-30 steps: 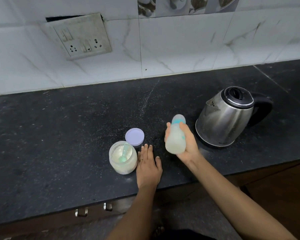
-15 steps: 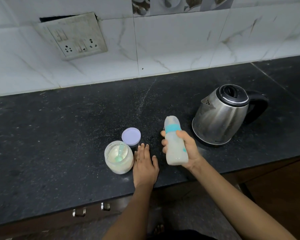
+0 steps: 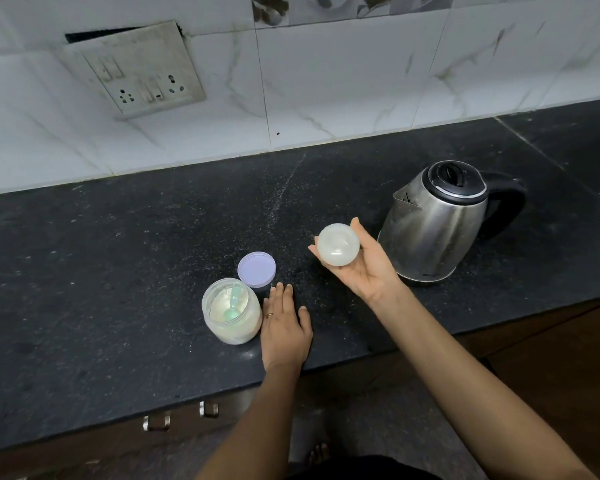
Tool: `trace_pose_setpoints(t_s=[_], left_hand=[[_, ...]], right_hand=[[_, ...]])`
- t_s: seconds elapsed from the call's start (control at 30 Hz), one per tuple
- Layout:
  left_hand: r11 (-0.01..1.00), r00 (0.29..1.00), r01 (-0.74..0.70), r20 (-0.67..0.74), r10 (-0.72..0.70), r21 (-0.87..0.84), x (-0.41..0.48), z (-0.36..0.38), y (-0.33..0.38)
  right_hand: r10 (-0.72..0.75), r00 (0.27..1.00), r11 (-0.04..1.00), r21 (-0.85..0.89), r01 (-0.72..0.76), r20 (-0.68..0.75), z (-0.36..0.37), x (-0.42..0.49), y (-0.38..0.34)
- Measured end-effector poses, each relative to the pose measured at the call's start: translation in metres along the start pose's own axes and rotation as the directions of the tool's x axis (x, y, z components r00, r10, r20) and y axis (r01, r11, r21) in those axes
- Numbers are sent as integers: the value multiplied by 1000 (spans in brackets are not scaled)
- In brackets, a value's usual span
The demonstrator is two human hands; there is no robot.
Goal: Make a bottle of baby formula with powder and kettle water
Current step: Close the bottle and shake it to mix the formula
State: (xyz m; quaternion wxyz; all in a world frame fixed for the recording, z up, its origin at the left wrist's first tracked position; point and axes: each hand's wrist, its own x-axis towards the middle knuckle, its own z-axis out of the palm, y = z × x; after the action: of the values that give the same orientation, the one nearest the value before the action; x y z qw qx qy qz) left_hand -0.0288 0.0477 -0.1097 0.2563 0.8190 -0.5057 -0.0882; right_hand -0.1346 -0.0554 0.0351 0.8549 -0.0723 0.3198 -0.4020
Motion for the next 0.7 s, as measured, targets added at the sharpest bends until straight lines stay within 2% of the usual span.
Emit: trace_pose_setpoints(t_s=[0.17,0.27,0.33,0.43,0.6,0.7], left_hand=[[1000,1000,8,4,-8,2,1,0,0],[1000,1000,2,8,-2,2,0,0,1],[1000,1000,6,6,-6,1,0,0,0],[1000,1000,6,16,-5,-3,1,0,1],[1000,1000,6,18,-6,-4,1,-1,0],[1000,1000,6,7,-6,-4,1,-1,1]], right_hand=[[26,999,997,-67,-29,-32,-5,1,-1],[108,991,990,-88,-114,-73,-8,2,-2],[175,979,984,-18,-178,-106,-9,2,0],[158,978,987,18,-157,-135,-9,4,0],[171,980,980,123,-159,-101,-9,1,-2],[158,986,983,101,-153,-45,-12,0,-3]])
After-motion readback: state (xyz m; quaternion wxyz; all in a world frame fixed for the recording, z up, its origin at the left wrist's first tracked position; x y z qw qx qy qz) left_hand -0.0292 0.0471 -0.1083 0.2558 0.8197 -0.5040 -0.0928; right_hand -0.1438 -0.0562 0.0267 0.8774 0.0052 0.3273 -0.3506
